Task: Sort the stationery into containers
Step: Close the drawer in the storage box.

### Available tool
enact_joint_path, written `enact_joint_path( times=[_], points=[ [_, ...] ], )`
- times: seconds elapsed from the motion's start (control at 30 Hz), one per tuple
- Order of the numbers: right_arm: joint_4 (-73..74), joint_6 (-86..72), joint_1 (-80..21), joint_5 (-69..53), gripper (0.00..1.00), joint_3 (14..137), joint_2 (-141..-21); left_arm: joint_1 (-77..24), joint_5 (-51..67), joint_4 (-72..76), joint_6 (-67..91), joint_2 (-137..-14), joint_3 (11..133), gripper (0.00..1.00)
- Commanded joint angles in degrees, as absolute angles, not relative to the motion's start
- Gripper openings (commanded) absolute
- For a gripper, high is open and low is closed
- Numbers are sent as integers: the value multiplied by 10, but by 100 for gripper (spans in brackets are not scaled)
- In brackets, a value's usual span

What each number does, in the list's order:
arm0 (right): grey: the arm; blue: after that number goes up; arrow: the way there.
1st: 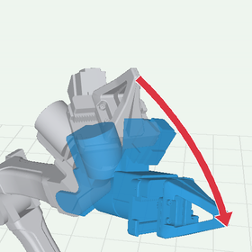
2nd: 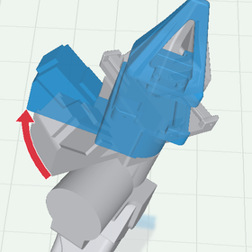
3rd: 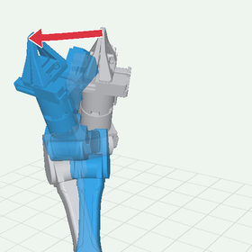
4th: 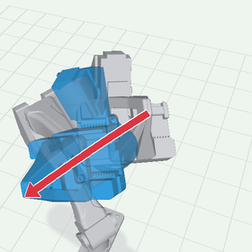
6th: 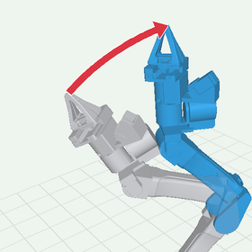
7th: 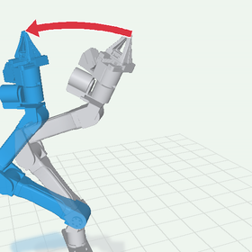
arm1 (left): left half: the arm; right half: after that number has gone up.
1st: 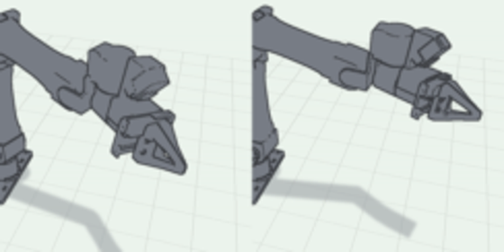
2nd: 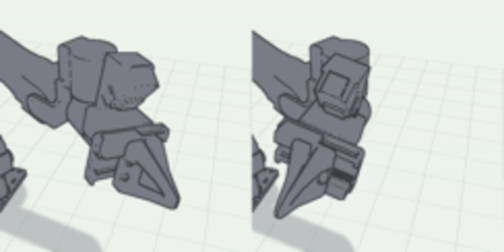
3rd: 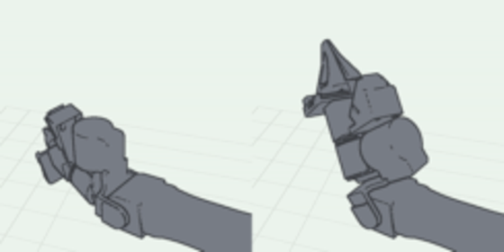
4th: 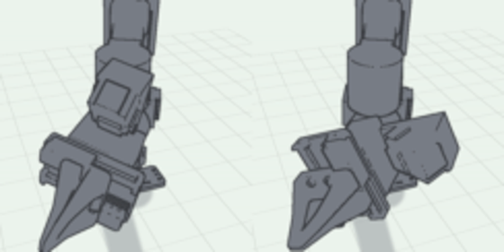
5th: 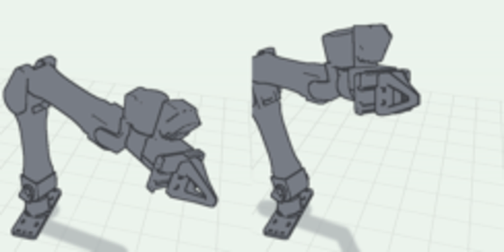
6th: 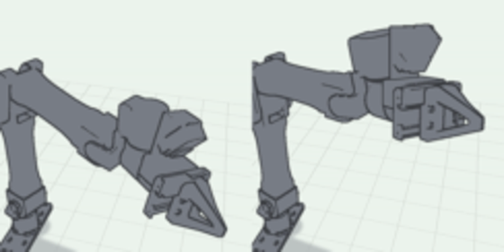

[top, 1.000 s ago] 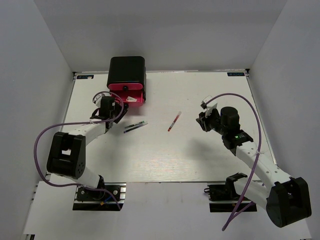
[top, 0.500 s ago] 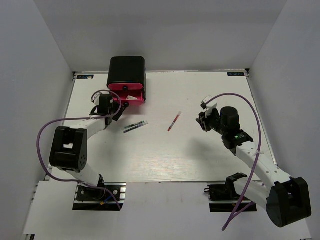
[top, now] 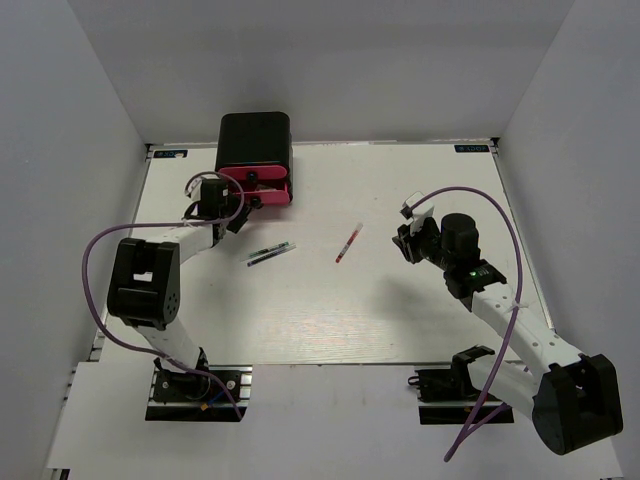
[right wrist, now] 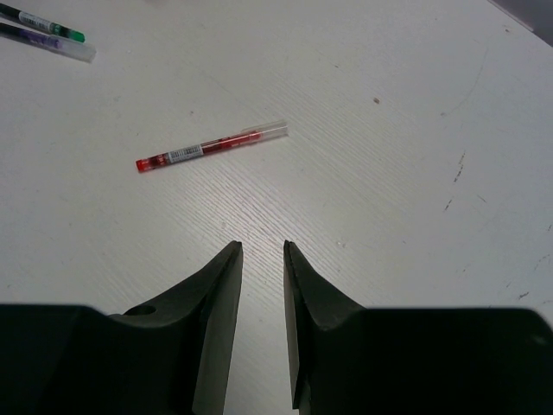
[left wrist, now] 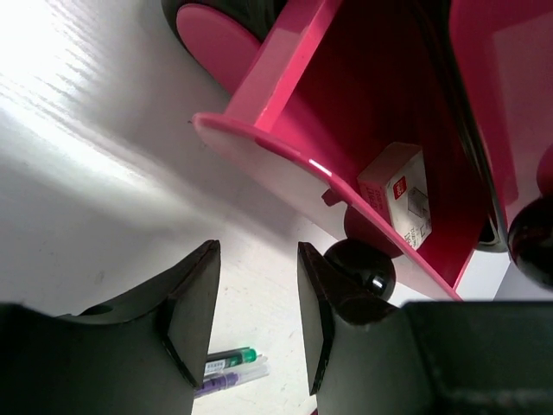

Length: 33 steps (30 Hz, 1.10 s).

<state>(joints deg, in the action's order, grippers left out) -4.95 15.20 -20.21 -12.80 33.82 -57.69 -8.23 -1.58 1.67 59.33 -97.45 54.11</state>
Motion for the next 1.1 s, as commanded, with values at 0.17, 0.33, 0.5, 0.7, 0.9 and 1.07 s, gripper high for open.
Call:
enact_joint_path(
  times=[0.17,0.33,0.5,0.7,0.9,1.07],
  points=[
    [-81,159,-201,-129,32,332,-581,-76,-1,42,601,-996,601,51],
    [-80,160,-200,-129,32,331,-582,-70,-1,37,606,-1002,620,52],
    [-81,161,-201,-129,32,332,-586,-70,-1,37,613,-1012,631,52],
    [-79,163,-201,-129,32,331,-589,-65,-1,42,619,-1023,642,52],
    [-78,163,-202,-129,32,332,-589,-60,-1,42,619,-1023,642,52],
    [-78,164,-200,-129,32,331,-590,-55,-7,42,619,-1011,615,48]
  ],
)
